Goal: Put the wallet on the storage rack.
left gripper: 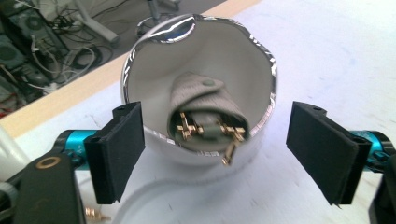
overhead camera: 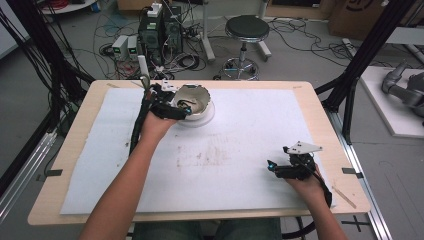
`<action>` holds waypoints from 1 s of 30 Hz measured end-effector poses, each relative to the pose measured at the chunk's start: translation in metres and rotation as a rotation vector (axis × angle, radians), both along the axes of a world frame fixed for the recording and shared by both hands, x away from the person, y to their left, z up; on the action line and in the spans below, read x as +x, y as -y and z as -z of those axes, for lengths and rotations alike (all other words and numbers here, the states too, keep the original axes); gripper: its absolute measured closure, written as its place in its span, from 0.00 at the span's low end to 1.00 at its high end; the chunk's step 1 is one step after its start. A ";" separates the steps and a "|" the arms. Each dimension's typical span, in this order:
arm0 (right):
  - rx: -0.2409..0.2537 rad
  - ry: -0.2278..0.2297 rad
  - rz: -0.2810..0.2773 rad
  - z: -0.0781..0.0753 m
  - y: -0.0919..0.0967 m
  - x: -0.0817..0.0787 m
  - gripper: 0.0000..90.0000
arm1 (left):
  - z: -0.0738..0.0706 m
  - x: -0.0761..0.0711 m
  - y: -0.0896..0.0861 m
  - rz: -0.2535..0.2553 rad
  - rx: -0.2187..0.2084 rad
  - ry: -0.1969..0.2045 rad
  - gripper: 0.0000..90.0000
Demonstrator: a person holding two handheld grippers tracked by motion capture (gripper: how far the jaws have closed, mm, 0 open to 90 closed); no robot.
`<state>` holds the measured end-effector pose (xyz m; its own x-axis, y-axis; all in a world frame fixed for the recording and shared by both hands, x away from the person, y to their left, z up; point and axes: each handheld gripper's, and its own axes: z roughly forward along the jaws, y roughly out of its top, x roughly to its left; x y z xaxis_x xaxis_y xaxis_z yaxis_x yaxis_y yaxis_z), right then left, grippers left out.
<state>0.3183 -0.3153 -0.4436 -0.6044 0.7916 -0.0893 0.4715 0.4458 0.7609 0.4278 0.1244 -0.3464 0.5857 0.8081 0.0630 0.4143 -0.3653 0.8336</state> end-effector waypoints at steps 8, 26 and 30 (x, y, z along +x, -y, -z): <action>0.000 0.004 -0.006 -0.001 -0.006 0.002 0.21 | 0.002 -0.033 -0.020 0.024 -0.025 0.038 0.20; 0.026 0.020 -0.004 -0.004 -0.011 0.005 0.21 | 0.039 -0.090 -0.060 0.005 -0.098 0.060 0.19; 0.040 0.025 -0.005 -0.005 -0.009 0.006 0.21 | 0.042 -0.098 -0.067 0.002 -0.126 0.069 0.19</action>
